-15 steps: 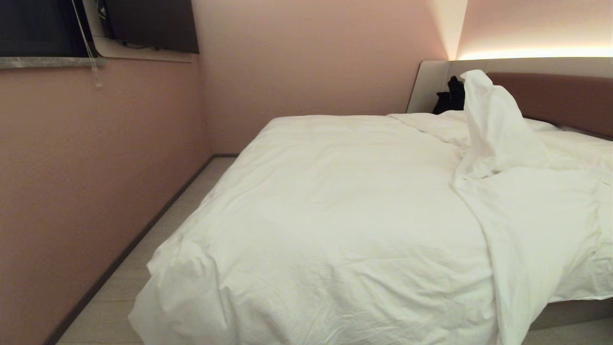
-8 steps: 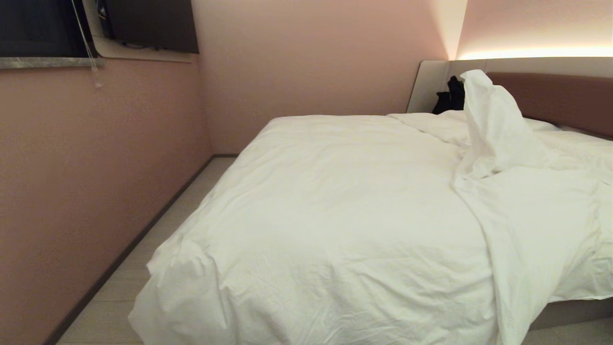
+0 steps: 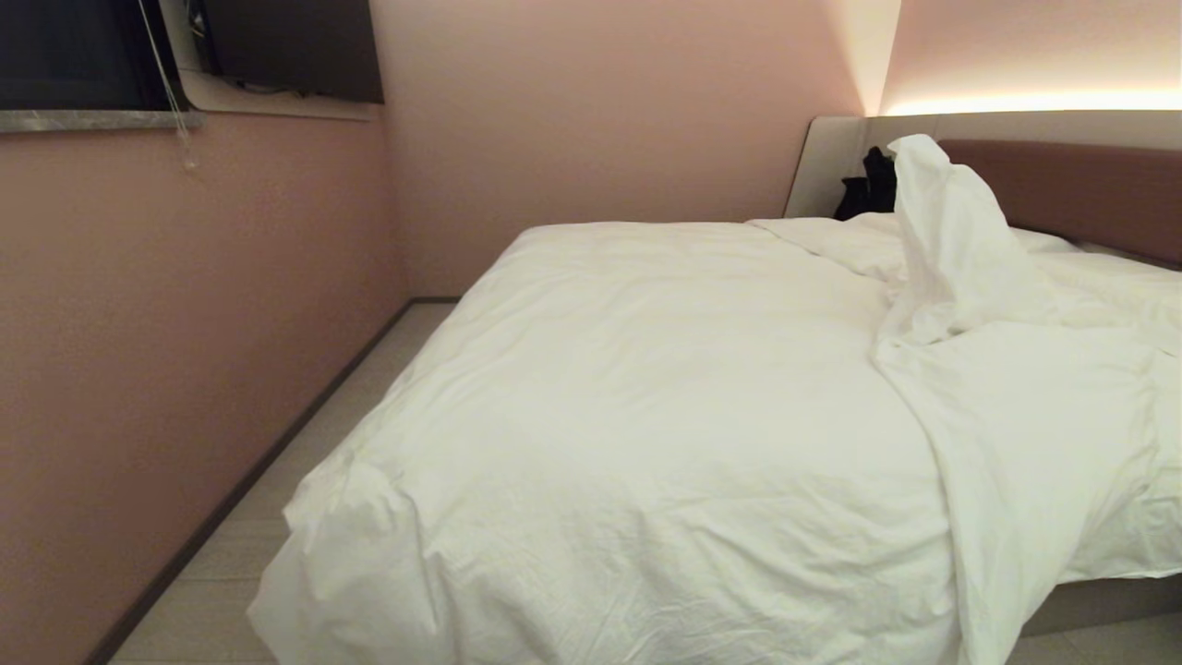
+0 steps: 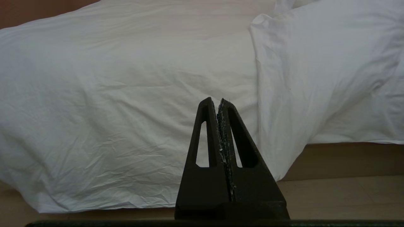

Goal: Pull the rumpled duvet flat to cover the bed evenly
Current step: Hold the folded corner of the quilt

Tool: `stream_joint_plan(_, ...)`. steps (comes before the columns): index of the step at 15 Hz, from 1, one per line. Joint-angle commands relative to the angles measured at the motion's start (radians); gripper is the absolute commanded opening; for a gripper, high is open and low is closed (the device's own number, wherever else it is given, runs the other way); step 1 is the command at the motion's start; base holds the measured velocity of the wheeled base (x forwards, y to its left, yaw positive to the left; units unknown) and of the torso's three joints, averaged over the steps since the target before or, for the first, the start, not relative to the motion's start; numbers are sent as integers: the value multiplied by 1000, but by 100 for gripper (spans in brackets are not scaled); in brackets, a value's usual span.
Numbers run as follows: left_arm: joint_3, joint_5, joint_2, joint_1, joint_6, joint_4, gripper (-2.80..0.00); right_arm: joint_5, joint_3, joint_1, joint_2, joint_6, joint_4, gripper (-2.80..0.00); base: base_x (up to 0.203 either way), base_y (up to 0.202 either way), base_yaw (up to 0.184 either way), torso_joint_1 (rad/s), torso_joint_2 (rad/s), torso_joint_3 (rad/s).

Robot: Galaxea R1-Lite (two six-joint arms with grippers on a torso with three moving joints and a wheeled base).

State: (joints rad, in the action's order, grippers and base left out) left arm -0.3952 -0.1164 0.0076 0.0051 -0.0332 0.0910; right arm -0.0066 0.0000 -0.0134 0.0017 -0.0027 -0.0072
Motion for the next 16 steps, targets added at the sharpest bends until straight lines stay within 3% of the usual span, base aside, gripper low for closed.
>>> stream_joint_plan(1,87,2,-8,0,1,-62,-280,0,0,0,0,0,0,-280,0,0,0,0,0,0)
stream_joint_plan(3,115,6,-8,1,2,-95,-280,0,0,0,1,0,0,-280,0,0,0,0,0,0)
stream_joint_plan(7,304,22,-8,1,4,-166,-280,0,0,0,0,0,0,-280,0,0,0,0,0,0)
stream_joint_plan(16,394,93,-8,1,11,-161,-280,0,0,0,0,0,0,-280,0,0,0,0,0,0)
